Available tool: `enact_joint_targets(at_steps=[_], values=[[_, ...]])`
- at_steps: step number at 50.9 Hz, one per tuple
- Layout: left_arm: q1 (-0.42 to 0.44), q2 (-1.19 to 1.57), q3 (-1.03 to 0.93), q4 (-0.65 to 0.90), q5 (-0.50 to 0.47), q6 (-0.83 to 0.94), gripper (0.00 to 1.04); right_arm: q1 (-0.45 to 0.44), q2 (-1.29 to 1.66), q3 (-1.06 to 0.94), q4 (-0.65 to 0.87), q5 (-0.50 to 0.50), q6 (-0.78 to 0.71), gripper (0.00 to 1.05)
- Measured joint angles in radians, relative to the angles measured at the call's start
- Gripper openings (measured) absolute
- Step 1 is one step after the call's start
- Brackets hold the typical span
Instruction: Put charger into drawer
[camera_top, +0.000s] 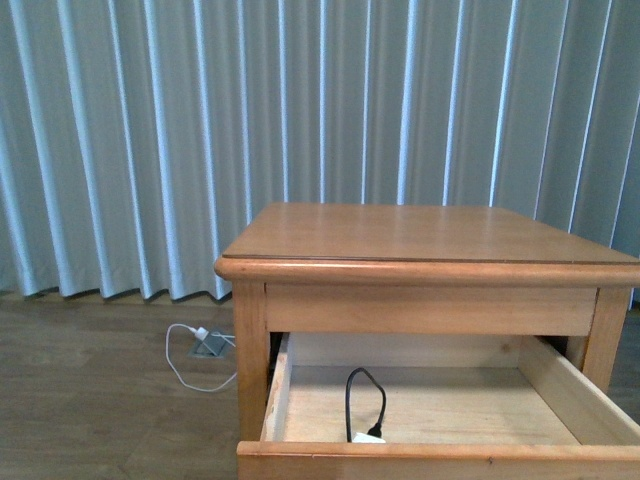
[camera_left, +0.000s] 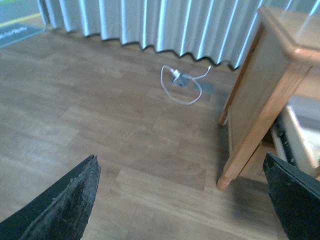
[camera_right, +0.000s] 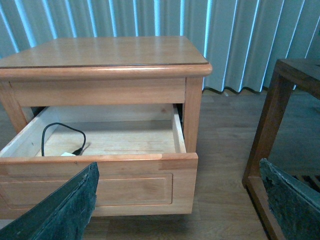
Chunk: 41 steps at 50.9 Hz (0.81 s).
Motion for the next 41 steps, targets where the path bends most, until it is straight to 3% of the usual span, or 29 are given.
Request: enact_joint_targets(at_steps=[11, 16, 18, 36, 41], values=[[0.017, -0.008, -0.013, 0.0, 0.009, -0.013, 0.98, 0.0, 0.0, 0.0, 0.0, 0.0, 0.0, 0.96], [0.139, -0.076, -0.066, 0.115, 0.339, 0.09, 0.8, 0.0, 0.0, 0.0, 0.0, 0.0, 0.0, 0.96], [0.156, -0.087, -0.071, 0.126, 0.406, 0.12, 0.71, 0.0, 0.0, 0.0, 0.0, 0.0, 0.0, 0.96], [0.163, -0.12, -0.117, 0.131, 0.433, 0.169, 0.06, 0.0, 0.0, 0.0, 0.0, 0.0, 0.0, 0.96], [0.164, -0.153, -0.143, 0.136, 0.433, 0.173, 0.04, 0.0, 0.0, 0.0, 0.0, 0.0, 0.0, 0.96]])
